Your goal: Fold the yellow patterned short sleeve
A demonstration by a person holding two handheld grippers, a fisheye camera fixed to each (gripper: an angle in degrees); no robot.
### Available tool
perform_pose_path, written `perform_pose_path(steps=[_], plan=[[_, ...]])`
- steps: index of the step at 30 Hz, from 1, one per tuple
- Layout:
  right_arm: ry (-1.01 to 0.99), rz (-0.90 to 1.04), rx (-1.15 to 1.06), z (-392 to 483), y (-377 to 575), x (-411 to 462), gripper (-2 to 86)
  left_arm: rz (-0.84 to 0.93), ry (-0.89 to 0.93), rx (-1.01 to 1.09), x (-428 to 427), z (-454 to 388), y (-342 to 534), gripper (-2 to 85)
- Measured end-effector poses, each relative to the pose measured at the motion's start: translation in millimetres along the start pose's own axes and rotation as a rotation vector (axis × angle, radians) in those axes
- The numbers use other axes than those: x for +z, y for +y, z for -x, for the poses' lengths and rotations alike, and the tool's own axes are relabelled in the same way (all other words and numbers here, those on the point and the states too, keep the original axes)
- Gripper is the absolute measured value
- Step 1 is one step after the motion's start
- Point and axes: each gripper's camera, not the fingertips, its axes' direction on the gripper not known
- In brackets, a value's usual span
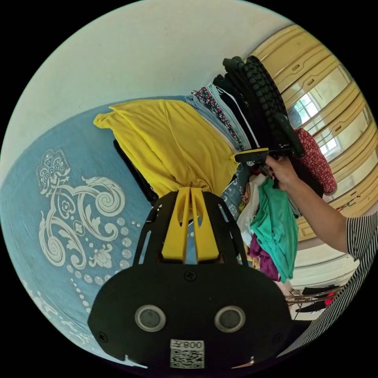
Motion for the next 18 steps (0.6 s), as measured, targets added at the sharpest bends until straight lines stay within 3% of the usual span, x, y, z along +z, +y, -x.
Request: perform_pose_path(steps=[4, 7, 10, 14, 18], plan=[[0.116, -0.137, -0.005, 41.1, 31.1, -53.5, 0.1, -0.084, -0.090, 0.108, -18.2, -40.4, 8.4, 0.2], [0.152, -0.171, -0.005, 63.8, 40.4, -57.9, 0.1, 0.071, -0.144, 0.163, 16.7, -57.4, 13.0, 0.2], [0.121, -0.039, 0.010, 66.2, 34.9, -26.2, 0.1, 0.067, -0.125, 0.161, 23.3, -64.0, 24.2, 0.2], [0.102, -0.097, 0.034, 76.6, 58.1, -73.7, 0.1, -0.019, -0.176, 0.196, -12.6, -89.6, 56.5, 0.2], [0.014, -0.201, -0.021, 117.1, 112.2, -129.3, 0.1, 0.005, -0.195, 0.239, -33.6, -110.5, 116.3, 0.1]])
